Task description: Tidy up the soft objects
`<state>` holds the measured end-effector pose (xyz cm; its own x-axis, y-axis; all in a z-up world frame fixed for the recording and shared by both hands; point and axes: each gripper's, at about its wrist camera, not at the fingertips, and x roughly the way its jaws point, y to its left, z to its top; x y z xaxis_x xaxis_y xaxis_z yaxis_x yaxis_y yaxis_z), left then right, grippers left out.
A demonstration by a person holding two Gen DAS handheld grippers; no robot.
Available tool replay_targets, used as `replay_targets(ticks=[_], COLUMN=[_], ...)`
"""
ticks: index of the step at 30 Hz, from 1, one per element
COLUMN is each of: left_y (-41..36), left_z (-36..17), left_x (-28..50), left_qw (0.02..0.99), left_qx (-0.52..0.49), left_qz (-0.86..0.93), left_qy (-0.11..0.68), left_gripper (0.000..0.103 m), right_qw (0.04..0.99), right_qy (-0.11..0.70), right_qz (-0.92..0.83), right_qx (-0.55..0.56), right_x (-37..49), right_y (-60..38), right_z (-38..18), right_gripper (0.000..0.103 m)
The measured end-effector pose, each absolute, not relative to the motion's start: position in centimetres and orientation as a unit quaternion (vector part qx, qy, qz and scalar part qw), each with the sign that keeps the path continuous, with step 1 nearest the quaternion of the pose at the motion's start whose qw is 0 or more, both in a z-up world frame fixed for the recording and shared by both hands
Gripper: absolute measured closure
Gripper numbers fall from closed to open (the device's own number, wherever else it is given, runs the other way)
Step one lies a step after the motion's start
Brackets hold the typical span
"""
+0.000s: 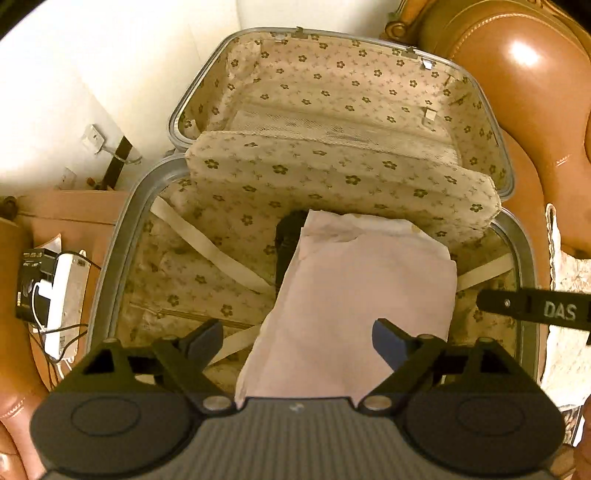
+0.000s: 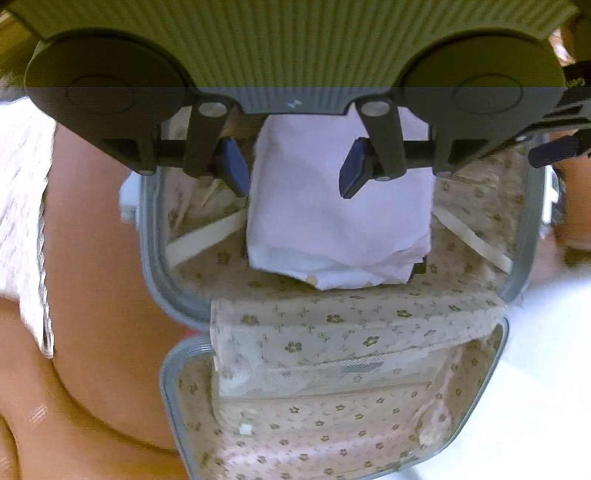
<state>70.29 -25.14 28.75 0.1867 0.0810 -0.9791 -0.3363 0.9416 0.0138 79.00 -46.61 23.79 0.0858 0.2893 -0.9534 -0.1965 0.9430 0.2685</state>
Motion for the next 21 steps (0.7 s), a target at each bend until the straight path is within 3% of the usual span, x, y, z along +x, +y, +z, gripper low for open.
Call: replay_targets(ticks=[7,21], left_y=[-22.7,-15.9], left_z=[25.3,14.0], left_x=[70.8,76.6], left_qw=[0.762,0.762], left_qx=[-0.081,-0.111], left_qz=[0.089,-0.042], left_qy=[0.636,0.636], left_gripper=[0.011,0.013], right_qw=[0.688,0.674], right_qy=[0.688,0.697], right_qz=[0.184,0.196], right_qx=[0.140,0.148], right_x=[77.9,79.5], right_y=[-51.0,-49.6], right_z=[18.4,10.4], right_gripper=[0.041,0.041])
